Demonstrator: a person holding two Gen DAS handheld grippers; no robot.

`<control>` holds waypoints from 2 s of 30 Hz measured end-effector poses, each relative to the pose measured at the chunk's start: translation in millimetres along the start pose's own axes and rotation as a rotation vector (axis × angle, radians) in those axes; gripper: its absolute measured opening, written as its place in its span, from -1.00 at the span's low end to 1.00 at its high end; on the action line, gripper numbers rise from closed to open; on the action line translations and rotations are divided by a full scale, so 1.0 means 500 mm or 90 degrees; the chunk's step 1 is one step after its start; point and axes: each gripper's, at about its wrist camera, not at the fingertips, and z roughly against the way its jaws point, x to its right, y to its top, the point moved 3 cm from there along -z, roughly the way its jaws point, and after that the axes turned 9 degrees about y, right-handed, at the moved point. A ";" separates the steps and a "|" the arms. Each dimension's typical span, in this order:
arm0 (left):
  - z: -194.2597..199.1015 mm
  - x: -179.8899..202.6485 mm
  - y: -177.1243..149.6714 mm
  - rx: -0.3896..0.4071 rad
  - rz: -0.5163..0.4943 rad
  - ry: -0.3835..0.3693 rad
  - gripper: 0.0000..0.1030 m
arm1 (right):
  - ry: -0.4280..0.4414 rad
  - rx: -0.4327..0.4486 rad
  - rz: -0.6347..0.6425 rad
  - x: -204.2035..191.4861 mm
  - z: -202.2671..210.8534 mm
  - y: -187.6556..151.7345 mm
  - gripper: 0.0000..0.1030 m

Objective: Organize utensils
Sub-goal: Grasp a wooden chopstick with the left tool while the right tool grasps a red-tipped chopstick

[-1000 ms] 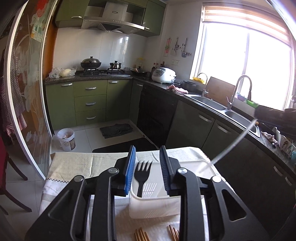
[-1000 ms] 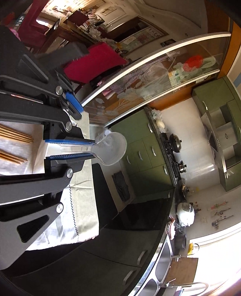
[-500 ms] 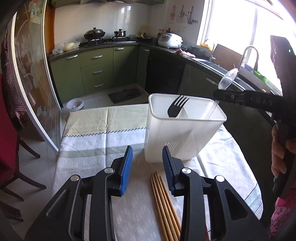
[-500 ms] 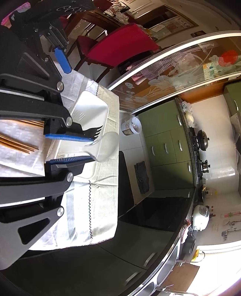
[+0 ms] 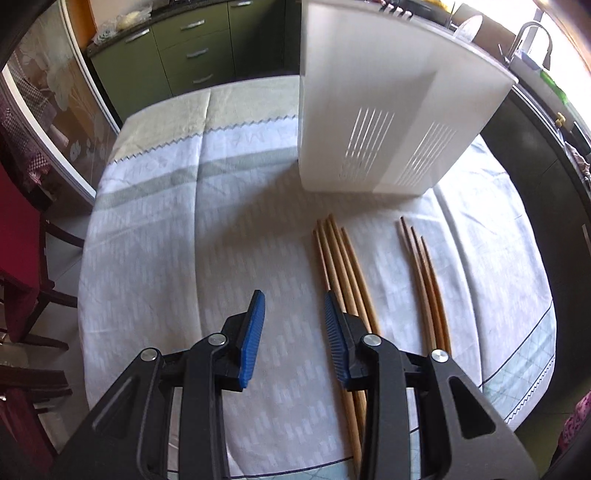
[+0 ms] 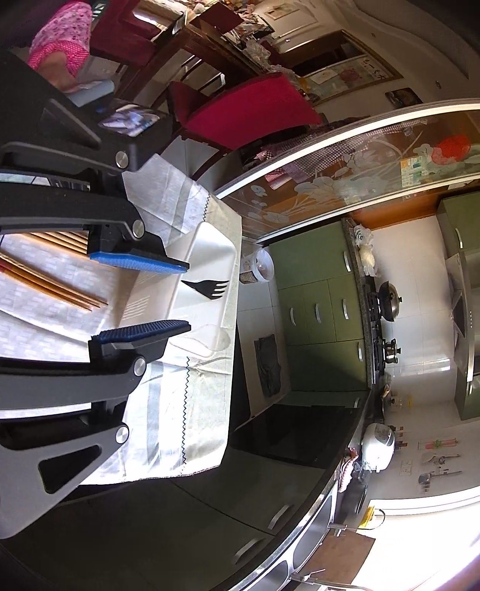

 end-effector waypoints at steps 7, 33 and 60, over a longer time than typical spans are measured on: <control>-0.028 0.013 -0.002 -0.037 -0.005 0.007 -0.38 | 0.018 -0.025 0.000 0.002 0.018 -0.060 -0.46; -0.061 0.049 -0.018 -0.080 -0.045 0.029 -0.82 | 0.034 -0.230 -0.063 0.051 -0.149 -0.226 -0.43; -0.057 0.040 -0.027 -0.070 -0.056 0.029 -0.82 | -0.089 -0.351 0.002 -0.027 -0.321 -0.321 -0.78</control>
